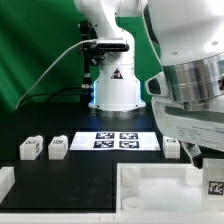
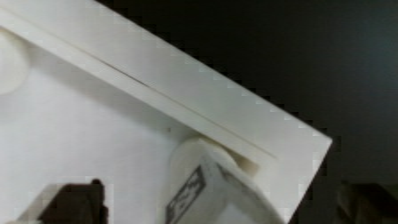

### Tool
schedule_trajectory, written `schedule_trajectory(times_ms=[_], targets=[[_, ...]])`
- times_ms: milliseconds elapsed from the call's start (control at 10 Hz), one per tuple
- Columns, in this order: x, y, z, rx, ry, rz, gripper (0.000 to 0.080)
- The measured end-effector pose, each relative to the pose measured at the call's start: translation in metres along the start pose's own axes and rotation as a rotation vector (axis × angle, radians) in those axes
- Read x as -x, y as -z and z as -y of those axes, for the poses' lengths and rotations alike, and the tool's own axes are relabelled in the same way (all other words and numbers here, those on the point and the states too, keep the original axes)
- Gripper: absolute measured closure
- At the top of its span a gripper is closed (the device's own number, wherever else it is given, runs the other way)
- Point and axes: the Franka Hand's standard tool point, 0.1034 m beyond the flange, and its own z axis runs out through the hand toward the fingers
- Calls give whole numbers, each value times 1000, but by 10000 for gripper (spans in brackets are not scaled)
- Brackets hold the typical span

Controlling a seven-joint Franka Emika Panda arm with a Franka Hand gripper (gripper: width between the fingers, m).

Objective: Assemble one leg

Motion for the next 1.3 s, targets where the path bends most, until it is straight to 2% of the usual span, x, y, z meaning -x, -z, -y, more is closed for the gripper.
schedule_trajectory(times_ms=[100,200,400,500,600,700,1000,1300], targets=[[-1,0,6,37,242,-19,150],[-1,-1,6,47,370,-25,150],[-4,-1,3,48,345,-26,178],[-7,-1,0,54,317,-27,361],[-8,-2,-3,64,314,-26,361],[-10,-1,-4,60,242,-27,420],[-21,2,-13,68,66,-45,420],[-23,3,-15,74,72,-48,420]])
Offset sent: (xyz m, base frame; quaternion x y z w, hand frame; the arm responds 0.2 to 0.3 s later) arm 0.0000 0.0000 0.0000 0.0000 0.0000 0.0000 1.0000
